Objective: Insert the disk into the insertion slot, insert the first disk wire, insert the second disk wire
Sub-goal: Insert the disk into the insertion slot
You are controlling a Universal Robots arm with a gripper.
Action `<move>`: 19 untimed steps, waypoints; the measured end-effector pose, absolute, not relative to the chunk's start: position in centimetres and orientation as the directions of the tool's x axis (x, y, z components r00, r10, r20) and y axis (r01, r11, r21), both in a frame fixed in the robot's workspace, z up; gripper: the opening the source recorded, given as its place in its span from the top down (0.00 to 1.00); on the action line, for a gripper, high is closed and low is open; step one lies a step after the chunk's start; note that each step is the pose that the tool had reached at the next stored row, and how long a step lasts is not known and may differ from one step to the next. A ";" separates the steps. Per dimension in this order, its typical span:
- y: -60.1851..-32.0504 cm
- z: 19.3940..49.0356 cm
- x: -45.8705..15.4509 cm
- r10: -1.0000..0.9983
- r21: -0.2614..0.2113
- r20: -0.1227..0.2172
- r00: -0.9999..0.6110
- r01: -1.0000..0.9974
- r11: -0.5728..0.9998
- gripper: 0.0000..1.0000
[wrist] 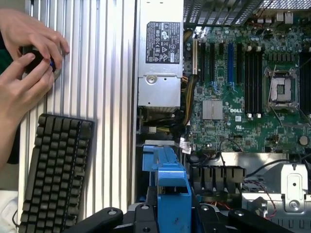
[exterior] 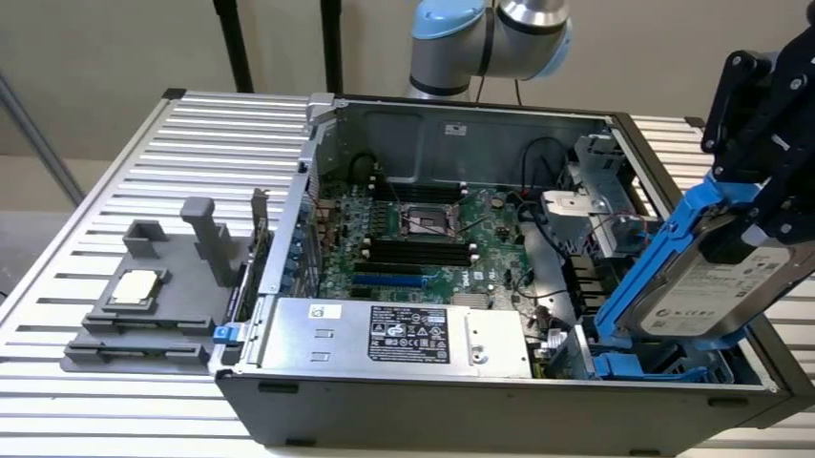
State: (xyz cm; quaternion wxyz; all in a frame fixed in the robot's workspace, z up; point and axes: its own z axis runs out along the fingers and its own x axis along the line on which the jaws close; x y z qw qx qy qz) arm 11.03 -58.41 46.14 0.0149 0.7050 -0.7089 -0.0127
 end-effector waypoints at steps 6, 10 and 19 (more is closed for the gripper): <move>-58.2 45.7 11.0 -1.000 0.039 0.003 -0.003 -0.999 0.003 0.68; -58.2 45.5 11.1 -1.000 0.040 0.003 -0.002 -0.999 0.003 0.68; -58.2 45.2 11.4 -1.000 0.044 -0.007 -0.002 -0.999 0.002 0.68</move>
